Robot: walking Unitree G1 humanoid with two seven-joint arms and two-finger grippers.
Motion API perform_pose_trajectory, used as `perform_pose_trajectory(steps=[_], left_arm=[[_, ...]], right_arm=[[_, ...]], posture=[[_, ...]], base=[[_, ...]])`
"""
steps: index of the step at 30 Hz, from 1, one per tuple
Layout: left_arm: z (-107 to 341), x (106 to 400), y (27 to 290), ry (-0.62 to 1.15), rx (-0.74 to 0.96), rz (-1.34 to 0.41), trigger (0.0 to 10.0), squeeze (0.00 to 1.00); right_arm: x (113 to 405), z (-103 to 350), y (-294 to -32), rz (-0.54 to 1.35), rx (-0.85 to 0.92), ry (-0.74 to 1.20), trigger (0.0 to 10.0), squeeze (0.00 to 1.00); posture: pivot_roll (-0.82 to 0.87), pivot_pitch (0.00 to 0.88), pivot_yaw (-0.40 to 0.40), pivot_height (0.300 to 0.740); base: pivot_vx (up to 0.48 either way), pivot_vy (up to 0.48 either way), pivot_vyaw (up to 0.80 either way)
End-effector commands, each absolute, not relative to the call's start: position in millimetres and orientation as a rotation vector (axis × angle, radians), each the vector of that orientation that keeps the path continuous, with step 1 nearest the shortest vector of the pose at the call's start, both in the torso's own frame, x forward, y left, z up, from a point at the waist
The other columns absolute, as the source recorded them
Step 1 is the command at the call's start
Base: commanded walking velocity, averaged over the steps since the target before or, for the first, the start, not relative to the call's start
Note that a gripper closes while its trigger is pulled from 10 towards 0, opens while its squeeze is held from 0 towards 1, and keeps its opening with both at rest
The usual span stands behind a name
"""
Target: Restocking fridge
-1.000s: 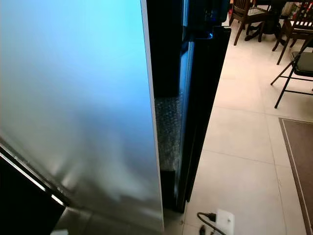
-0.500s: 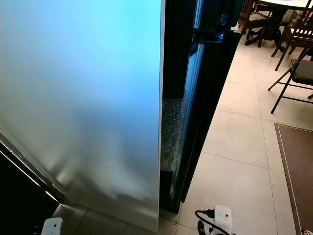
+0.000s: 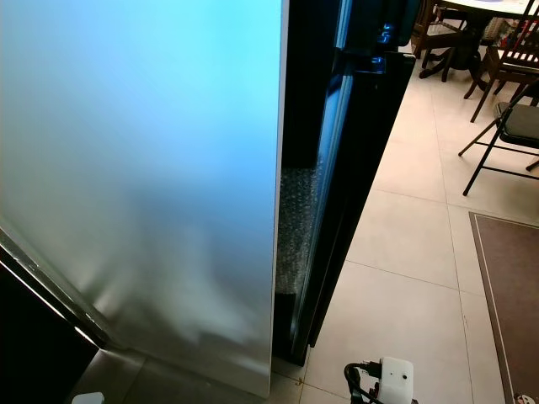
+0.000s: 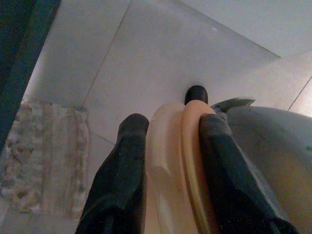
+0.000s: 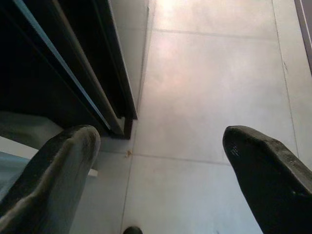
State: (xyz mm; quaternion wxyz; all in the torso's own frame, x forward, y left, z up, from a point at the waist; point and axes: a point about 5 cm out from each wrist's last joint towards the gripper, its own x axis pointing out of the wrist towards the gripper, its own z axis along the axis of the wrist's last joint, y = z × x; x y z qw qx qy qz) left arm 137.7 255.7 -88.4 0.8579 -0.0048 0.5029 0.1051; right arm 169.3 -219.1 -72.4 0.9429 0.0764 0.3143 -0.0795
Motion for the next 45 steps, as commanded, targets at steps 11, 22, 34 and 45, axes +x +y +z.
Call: perform_pose_trajectory(steps=[11,22,34,45], left_arm=[[-96.7,114.9,251.8,1.105,-0.018,0.207,10.0,0.00],[-98.8,105.2,252.8,1.126,-0.005,0.192,10.0,0.00],[-99.1,103.8,253.0,1.128,0.002,0.190,10.0,0.00],[-98.1,106.3,253.8,1.116,-0.003,0.192,10.0,0.00]], right_arm=[[223.4,-8.6,-234.8,-0.167,0.018,0.185,10.0,0.00],[239.0,53.1,-231.6,-0.159,-0.019,-0.092,10.0,0.00],[244.5,93.9,-205.1,0.152,0.189,-0.095,10.0,0.00],[271.1,142.2,-193.0,0.272,0.126,-0.137,10.0,0.00]], posture=[[-0.01,0.000,-0.045,0.740],[-0.02,0.000,-0.038,0.740],[-0.03,0.000,-0.047,0.740],[-0.02,0.000,-0.057,0.740]], base=[[0.000,0.000,0.00],[0.000,0.000,0.00],[0.000,0.000,0.00],[0.000,0.000,0.00]])
